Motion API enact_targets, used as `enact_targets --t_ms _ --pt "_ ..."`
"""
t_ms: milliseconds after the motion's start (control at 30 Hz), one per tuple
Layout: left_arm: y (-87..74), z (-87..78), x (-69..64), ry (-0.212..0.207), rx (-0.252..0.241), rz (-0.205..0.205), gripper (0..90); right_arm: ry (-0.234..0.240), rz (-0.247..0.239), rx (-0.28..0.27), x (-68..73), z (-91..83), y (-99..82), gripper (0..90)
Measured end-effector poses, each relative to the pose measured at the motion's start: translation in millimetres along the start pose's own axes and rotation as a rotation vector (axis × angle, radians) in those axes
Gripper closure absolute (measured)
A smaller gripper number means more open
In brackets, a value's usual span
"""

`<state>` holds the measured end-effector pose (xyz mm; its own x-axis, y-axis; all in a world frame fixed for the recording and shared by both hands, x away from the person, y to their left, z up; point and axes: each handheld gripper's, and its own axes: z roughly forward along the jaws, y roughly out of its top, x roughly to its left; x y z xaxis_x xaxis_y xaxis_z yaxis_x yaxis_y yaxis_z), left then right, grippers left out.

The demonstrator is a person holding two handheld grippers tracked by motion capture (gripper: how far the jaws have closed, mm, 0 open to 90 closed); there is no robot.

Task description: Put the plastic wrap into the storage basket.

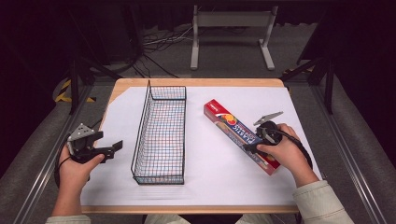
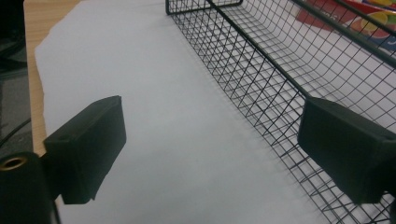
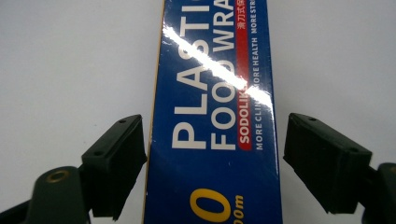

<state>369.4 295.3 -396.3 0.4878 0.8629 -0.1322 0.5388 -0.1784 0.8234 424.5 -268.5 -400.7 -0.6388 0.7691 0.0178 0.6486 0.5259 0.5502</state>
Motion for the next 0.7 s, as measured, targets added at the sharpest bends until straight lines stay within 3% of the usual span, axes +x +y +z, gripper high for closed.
enact_targets --t_ms 33,133,300,400,500,700 --pt "-0.9 -0.4 -0.2 -0.012 0.034 -0.006 17.2 -0.008 -0.001 0.009 0.6 1.5 0.4 19.9" --pt "-2.8 1.6 -0.2 -0.039 0.033 0.004 19.8 -0.014 -0.01 0.026 1.9 4.7 0.9 19.5" --pt "-0.7 0.1 -0.4 -0.021 0.024 0.029 23.4 -0.034 -0.026 0.067 5.5 12.7 2.7 22.9" --pt "0.8 -2.1 -0.2 0.01 0.06 0.047 29.6 -0.04 -0.023 0.096 6.0 16.2 3.4 28.4" --pt "5.4 -5.1 -3.6 -0.027 0.073 0.044 27.9 -0.03 -0.032 0.131 6.6 17.9 4.7 34.2" --pt "17.0 -13.9 -11.2 -0.042 0.071 0.074 25.5 -0.048 -0.026 0.15 7.7 16.7 7.4 38.9"
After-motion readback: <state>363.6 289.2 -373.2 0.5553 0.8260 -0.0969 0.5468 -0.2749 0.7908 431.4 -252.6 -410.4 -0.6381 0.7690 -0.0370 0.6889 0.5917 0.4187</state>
